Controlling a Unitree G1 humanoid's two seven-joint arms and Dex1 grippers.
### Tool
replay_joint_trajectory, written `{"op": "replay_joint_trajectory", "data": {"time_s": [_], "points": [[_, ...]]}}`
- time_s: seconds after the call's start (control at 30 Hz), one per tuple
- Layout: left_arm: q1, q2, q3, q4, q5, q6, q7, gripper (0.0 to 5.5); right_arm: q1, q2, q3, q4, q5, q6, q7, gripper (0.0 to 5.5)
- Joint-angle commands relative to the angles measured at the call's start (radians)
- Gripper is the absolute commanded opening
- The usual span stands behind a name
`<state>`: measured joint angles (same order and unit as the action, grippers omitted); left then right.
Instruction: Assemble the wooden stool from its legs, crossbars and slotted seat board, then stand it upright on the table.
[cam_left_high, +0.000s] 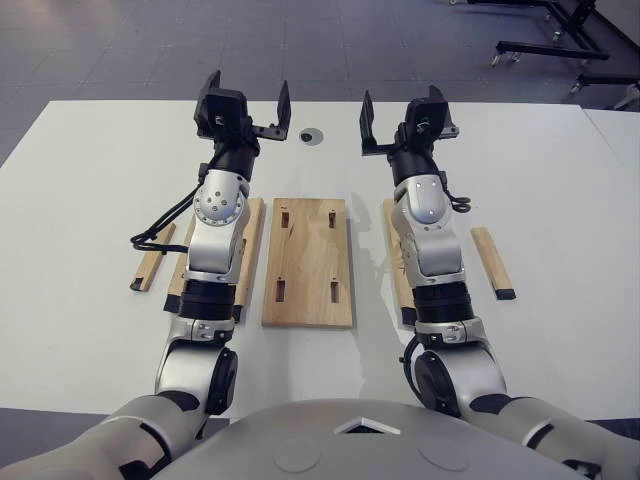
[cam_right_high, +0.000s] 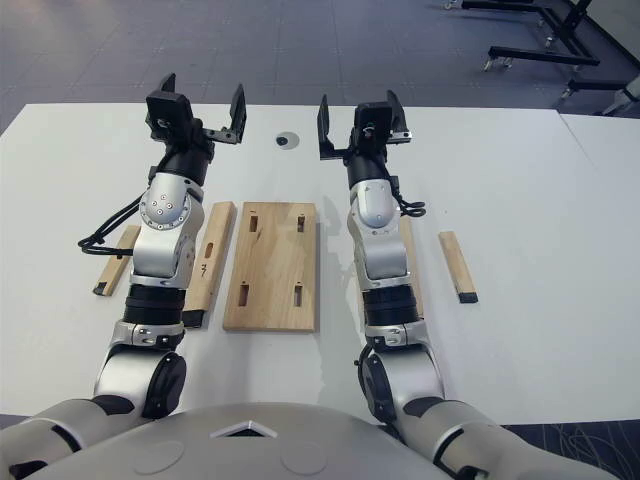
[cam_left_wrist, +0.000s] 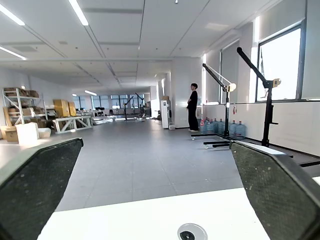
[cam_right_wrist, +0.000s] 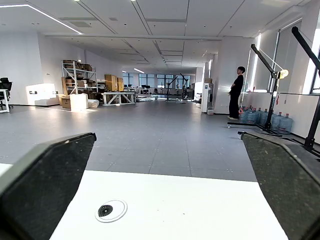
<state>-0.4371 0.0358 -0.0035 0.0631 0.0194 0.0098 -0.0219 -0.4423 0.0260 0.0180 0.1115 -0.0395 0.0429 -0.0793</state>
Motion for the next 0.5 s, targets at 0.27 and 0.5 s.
{"op": "replay_joint_trajectory", "data": {"time_s": [0.27, 0.5], "points": [[0.06, -0.01, -0.004, -0.045, 0.015, 0.042, 0.033, 5.4, 0.012, -0.02, 0.001, -0.018, 0.0, 0.053, 0.015, 5.35], [0.071, -0.01, -0.014, -0.061, 0.035, 0.047, 0.045, 5.4, 0.01, -0.017, 0.006, -0.023, -0.006, 0.06, 0.021, 5.35]]}}
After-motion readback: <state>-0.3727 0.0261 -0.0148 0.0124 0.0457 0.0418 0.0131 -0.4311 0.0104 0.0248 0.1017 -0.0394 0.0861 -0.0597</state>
